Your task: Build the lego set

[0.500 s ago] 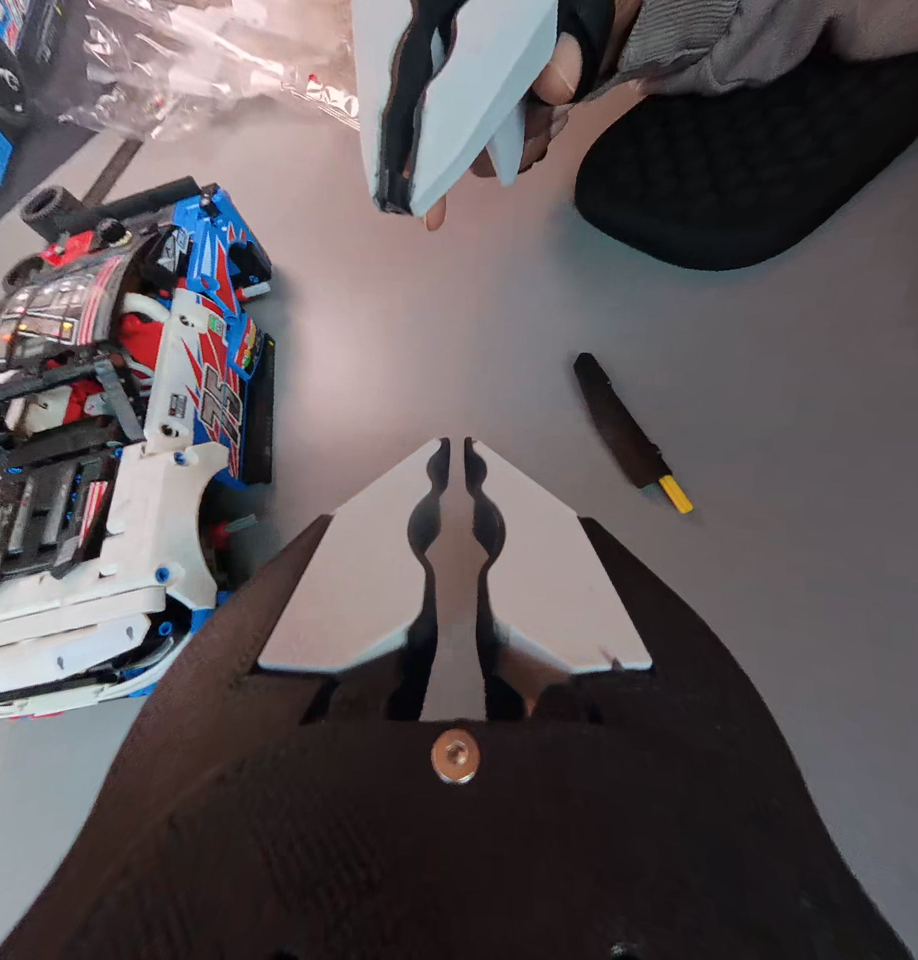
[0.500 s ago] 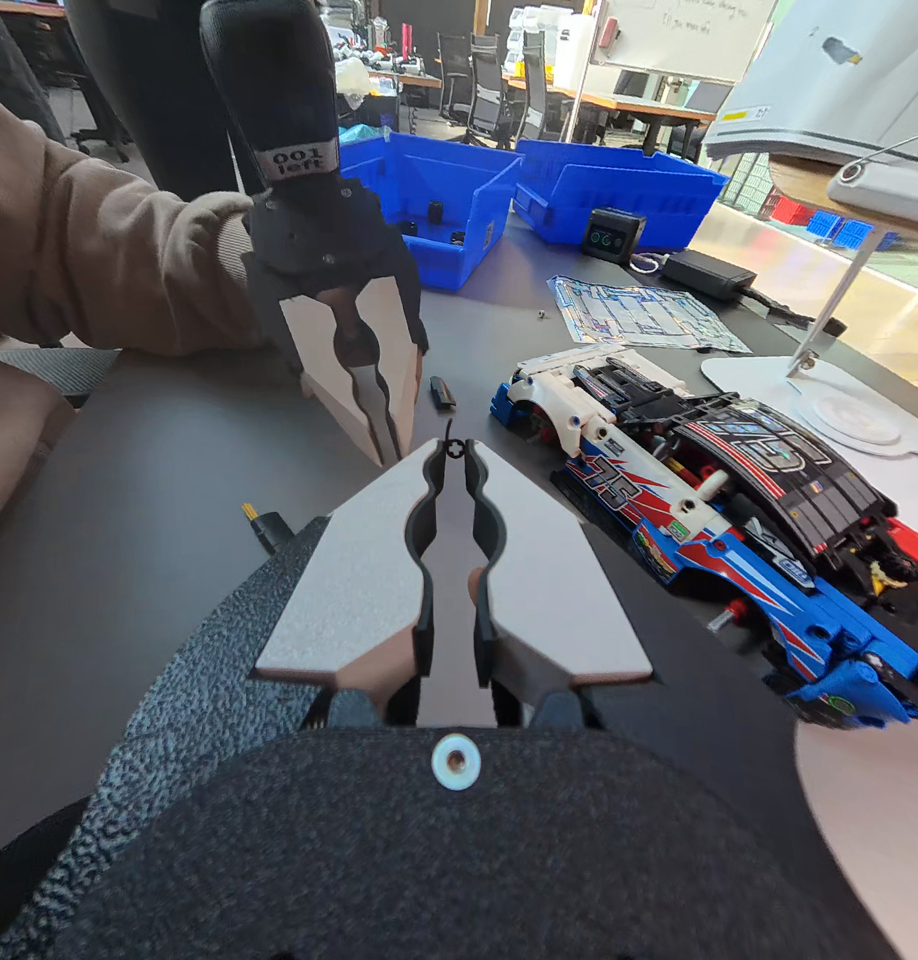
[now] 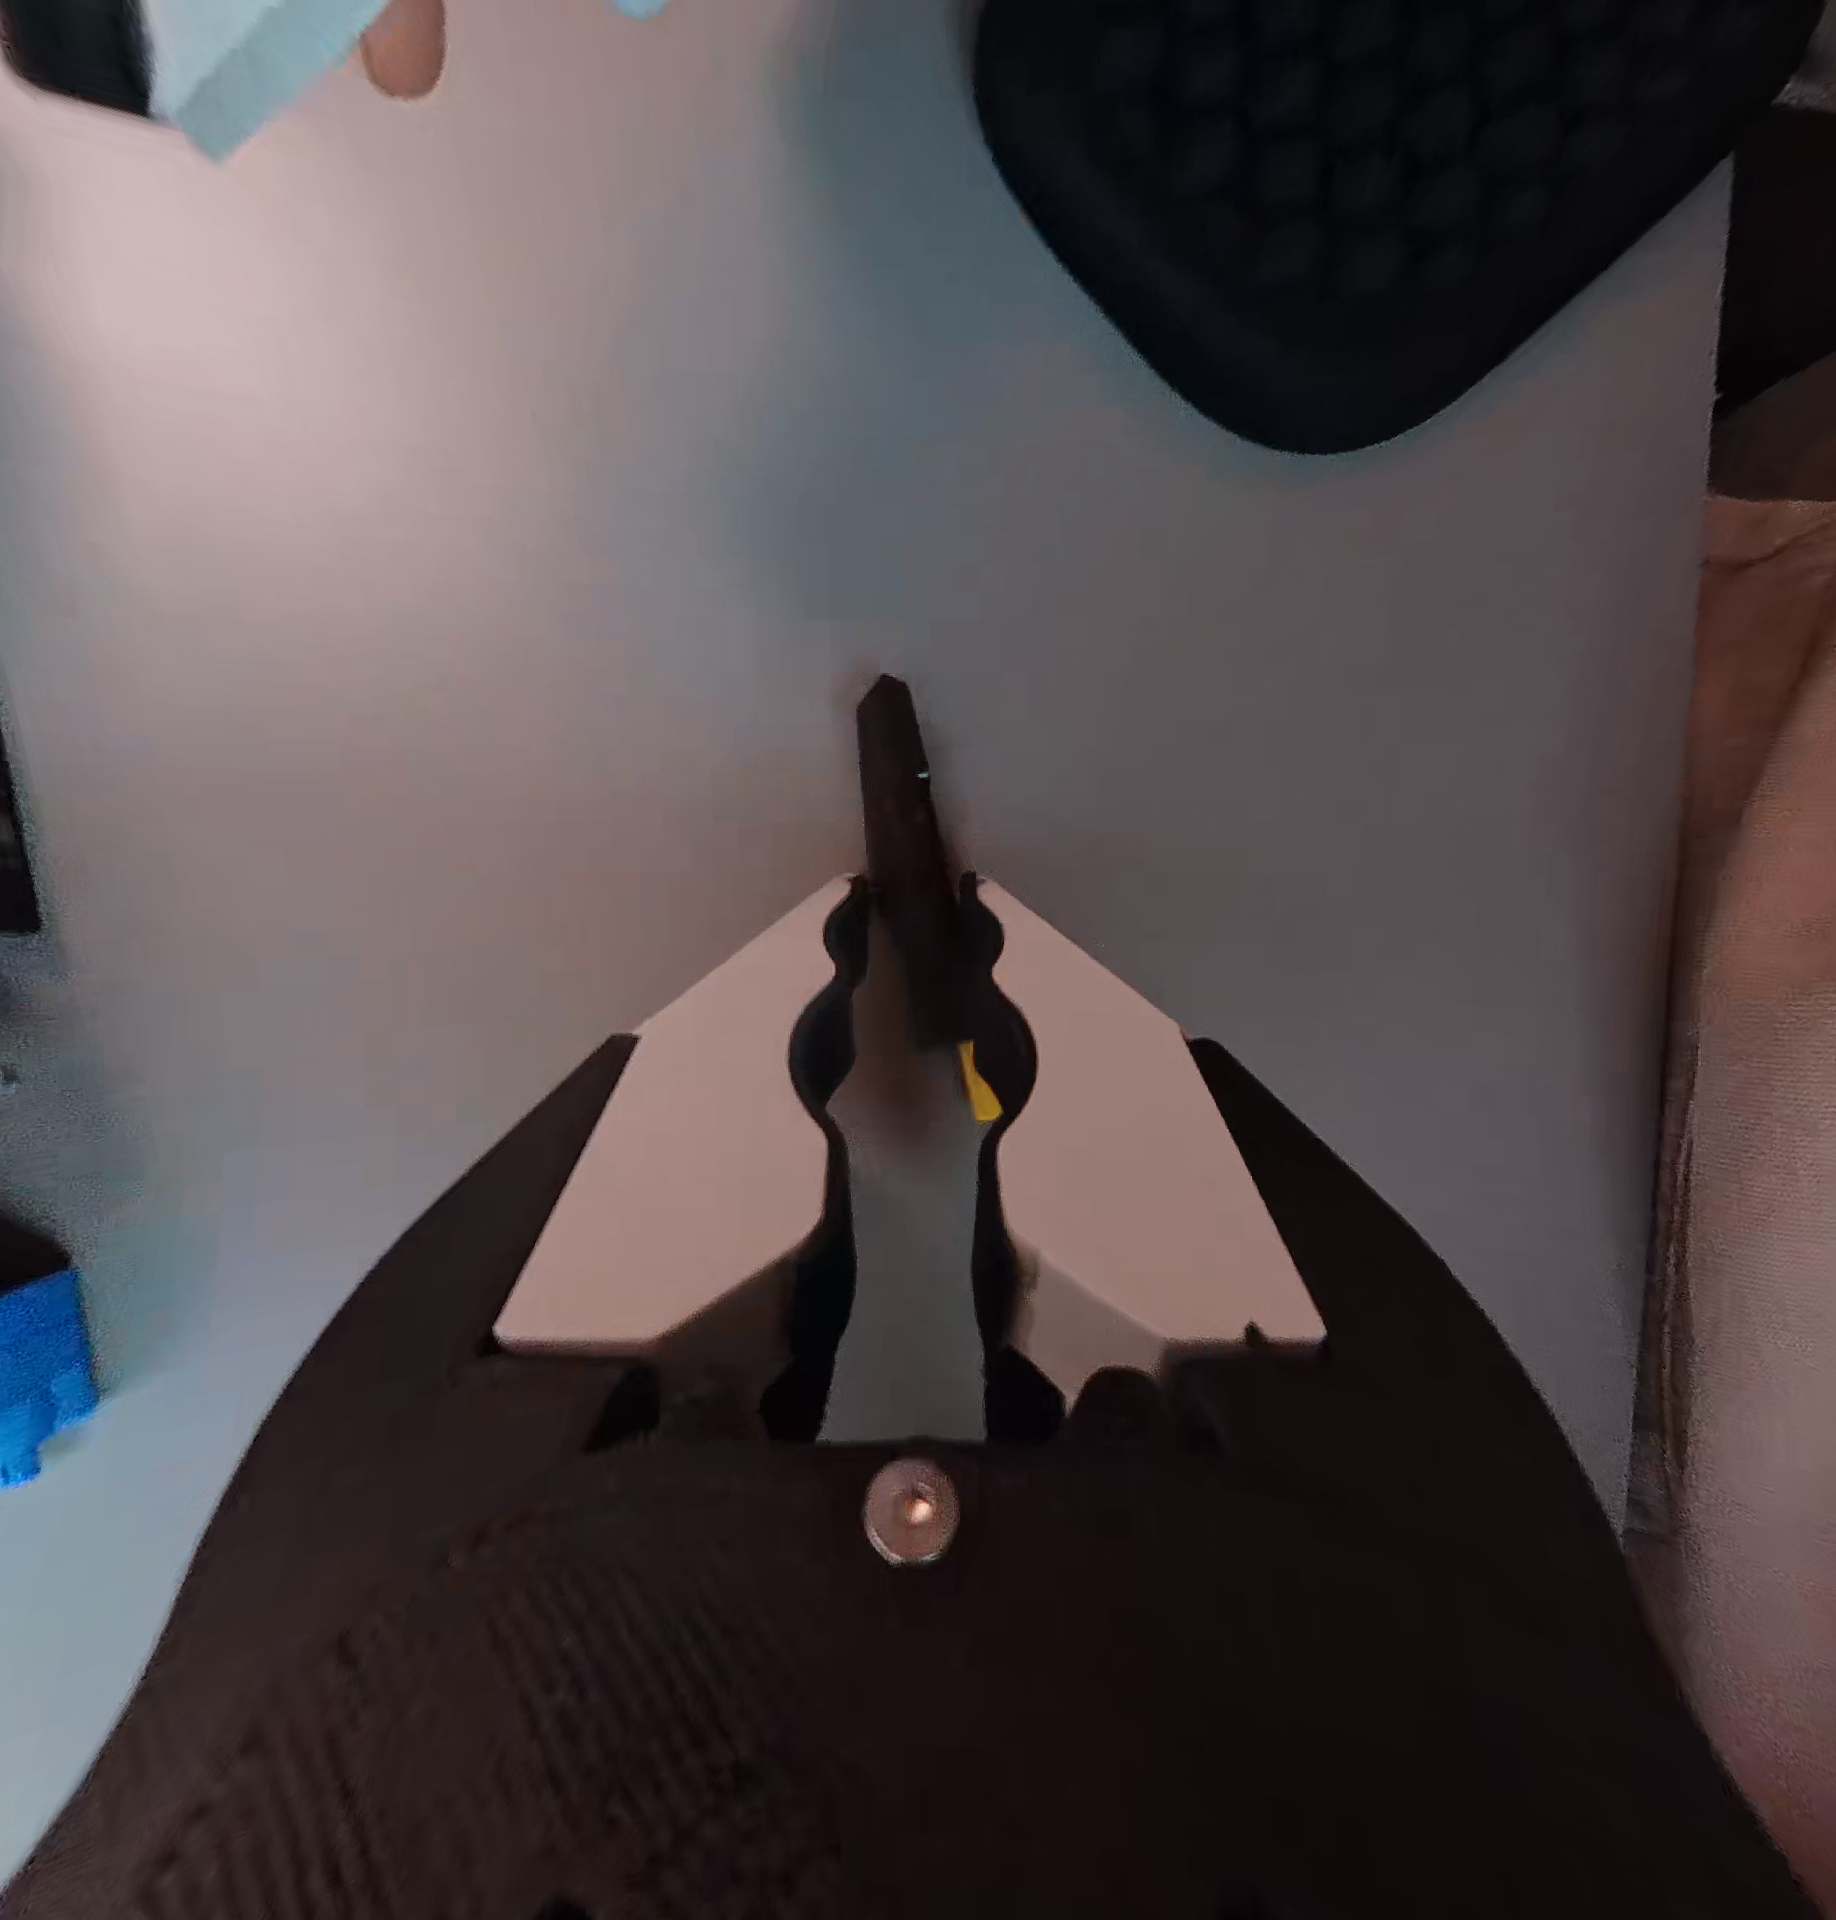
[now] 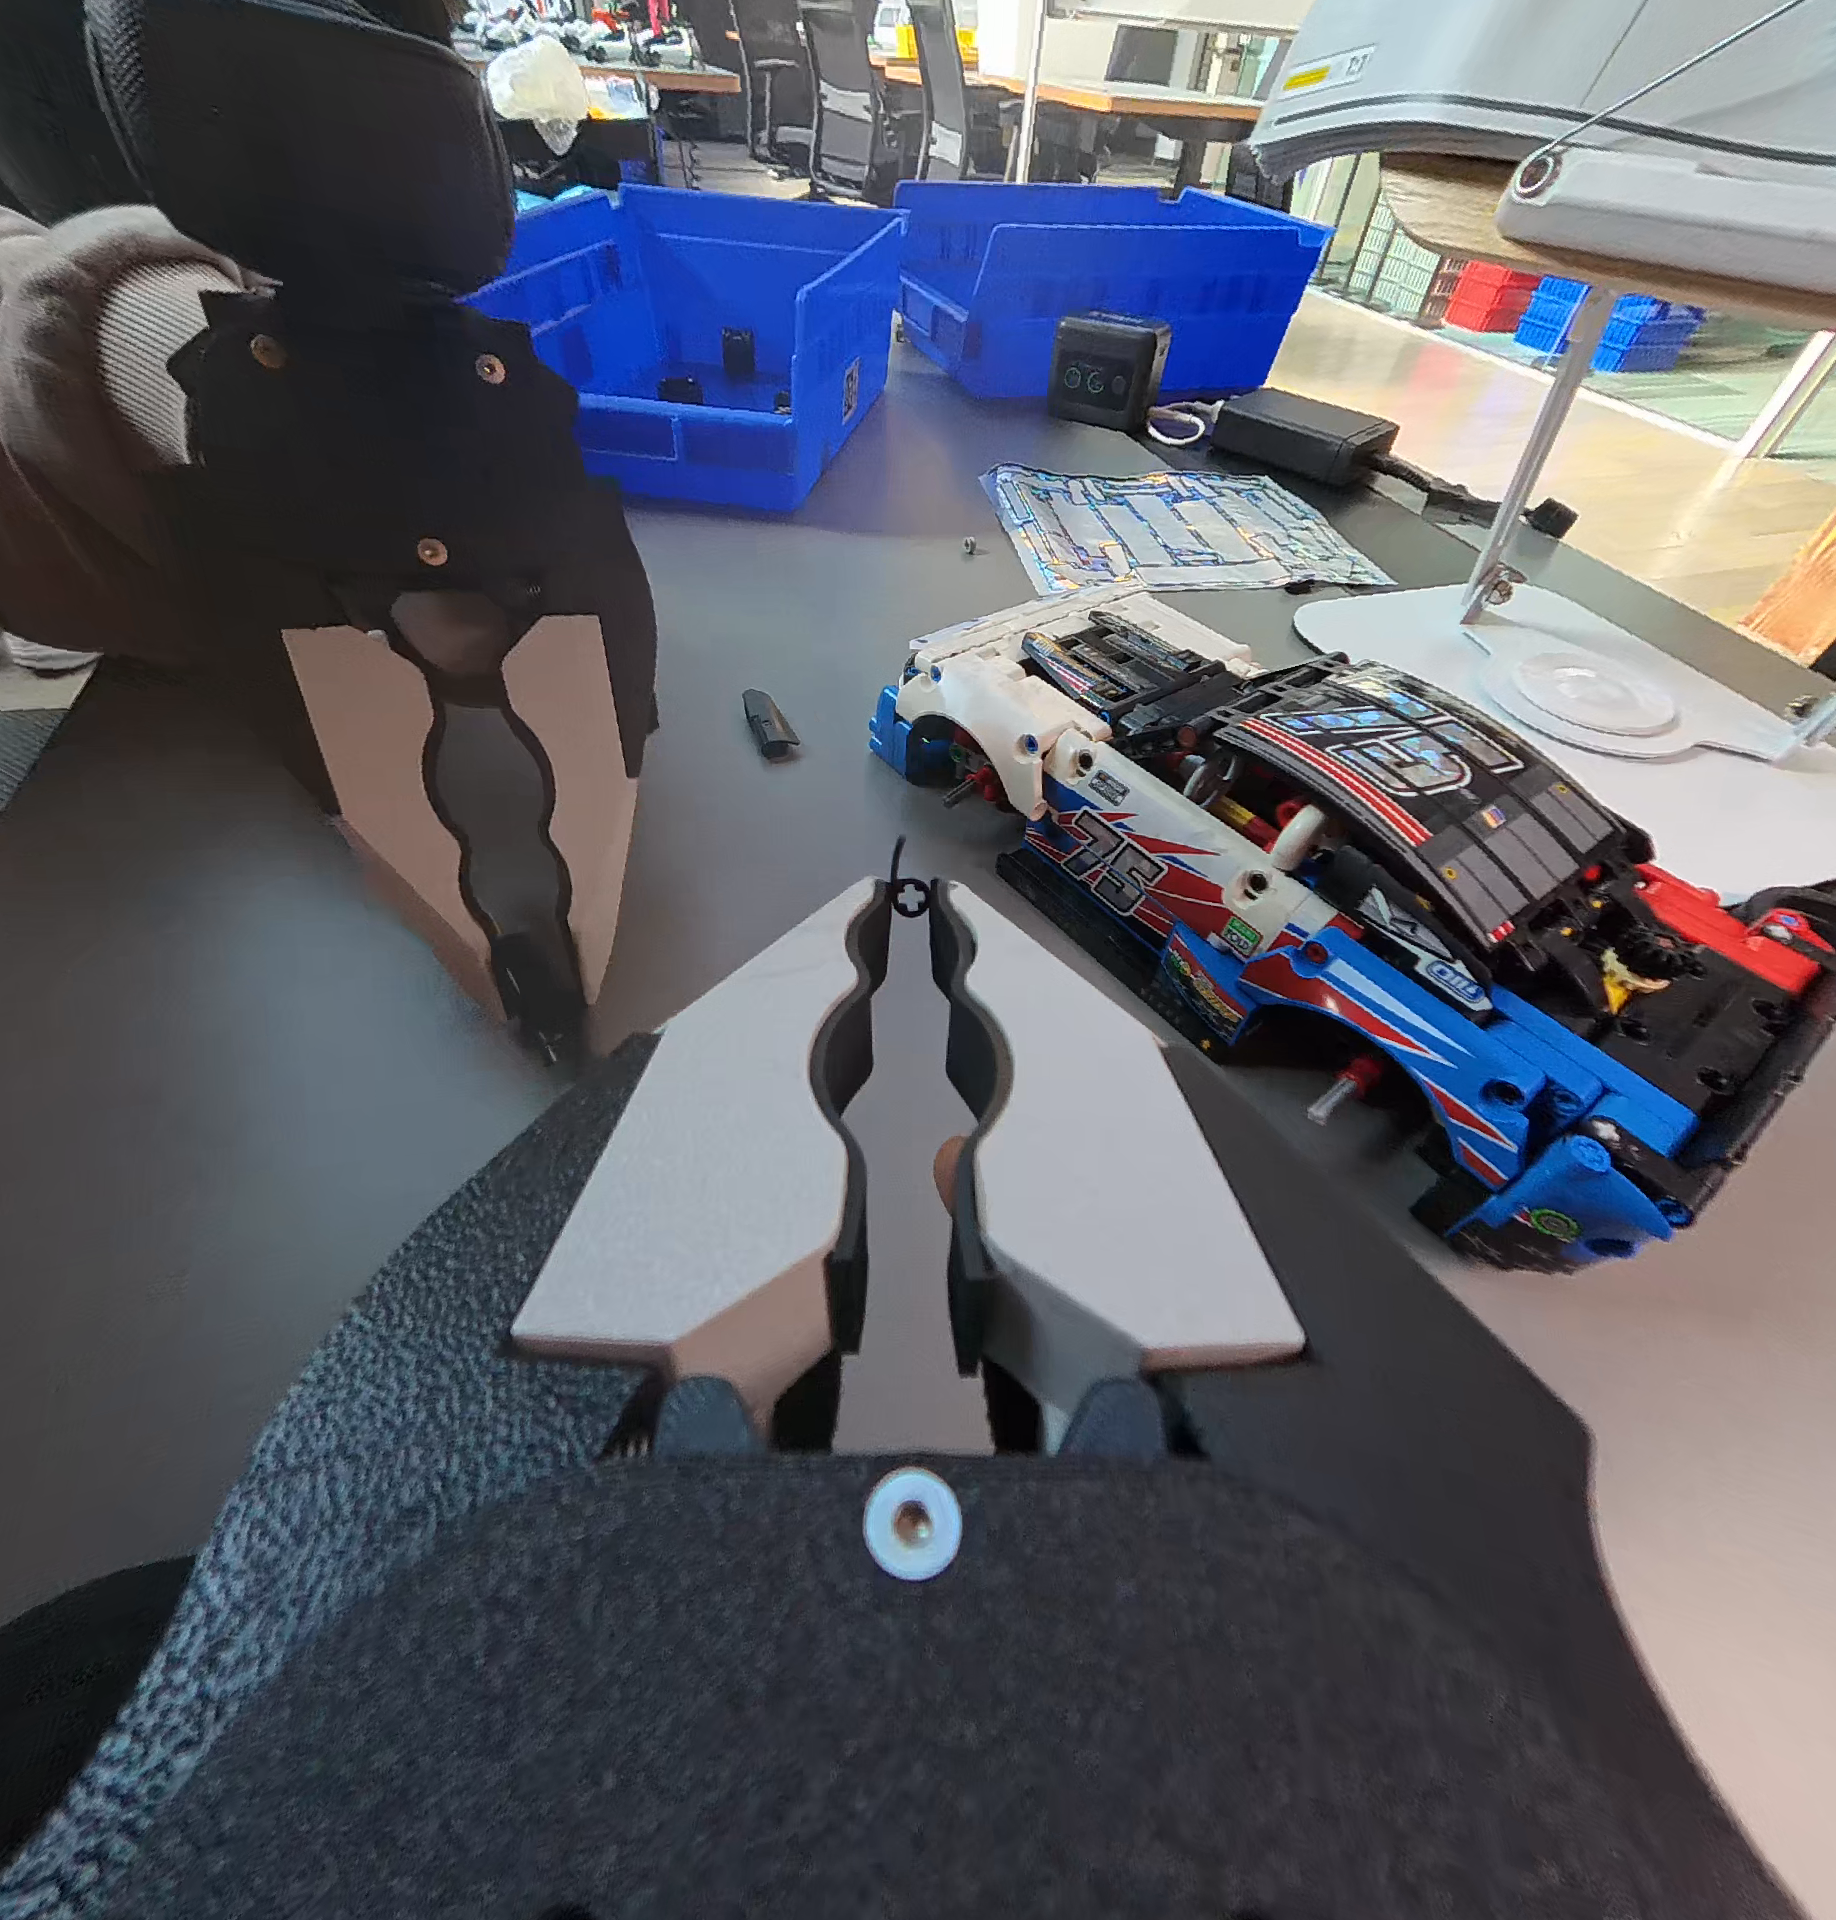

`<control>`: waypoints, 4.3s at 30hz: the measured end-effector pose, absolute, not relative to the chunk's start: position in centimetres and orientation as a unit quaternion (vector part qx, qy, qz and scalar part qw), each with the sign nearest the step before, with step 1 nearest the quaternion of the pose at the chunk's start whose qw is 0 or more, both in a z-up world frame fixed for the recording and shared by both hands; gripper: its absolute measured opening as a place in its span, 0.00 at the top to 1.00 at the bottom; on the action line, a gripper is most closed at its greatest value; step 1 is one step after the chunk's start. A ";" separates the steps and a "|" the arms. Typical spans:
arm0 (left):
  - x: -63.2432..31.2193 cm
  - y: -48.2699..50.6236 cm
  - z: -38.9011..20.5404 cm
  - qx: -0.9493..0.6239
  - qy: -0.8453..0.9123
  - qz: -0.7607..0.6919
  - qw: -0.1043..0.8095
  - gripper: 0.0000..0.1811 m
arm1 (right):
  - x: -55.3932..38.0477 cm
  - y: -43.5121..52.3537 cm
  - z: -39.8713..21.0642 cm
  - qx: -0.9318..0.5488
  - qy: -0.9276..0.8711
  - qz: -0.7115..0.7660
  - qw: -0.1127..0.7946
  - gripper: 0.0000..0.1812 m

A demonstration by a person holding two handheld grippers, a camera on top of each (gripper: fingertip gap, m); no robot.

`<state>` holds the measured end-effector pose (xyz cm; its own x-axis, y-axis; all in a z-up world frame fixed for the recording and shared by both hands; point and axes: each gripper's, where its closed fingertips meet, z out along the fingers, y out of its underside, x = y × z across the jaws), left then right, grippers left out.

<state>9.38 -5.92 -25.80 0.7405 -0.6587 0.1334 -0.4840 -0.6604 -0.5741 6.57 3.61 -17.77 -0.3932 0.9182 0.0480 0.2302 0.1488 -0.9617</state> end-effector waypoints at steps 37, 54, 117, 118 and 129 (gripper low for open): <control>7.4 -6.4 -26.0 -0.866 0.401 -0.148 0.261 0.90 | 7.4 4.3 -16.9 -0.427 -0.646 0.539 0.331 0.98; 5.1 -2.0 -22.6 -0.815 0.325 -0.035 0.478 0.93 | 7.4 2.5 -17.0 -0.434 -0.618 0.607 0.249 0.98; 7.3 -2.7 -18.8 -0.779 0.148 -0.351 0.498 1.00 | 6.2 -2.1 -18.0 -0.364 -0.718 0.494 0.328 0.95; 6.9 -2.5 -17.7 -0.758 0.105 -0.401 0.503 1.00 | 6.1 -1.8 -17.0 -0.370 -0.697 0.514 0.336 0.95; 6.5 -2.1 -15.8 -0.669 -0.010 -0.561 0.487 1.00 | 5.5 -2.1 -16.5 -0.359 -0.695 0.492 0.383 0.95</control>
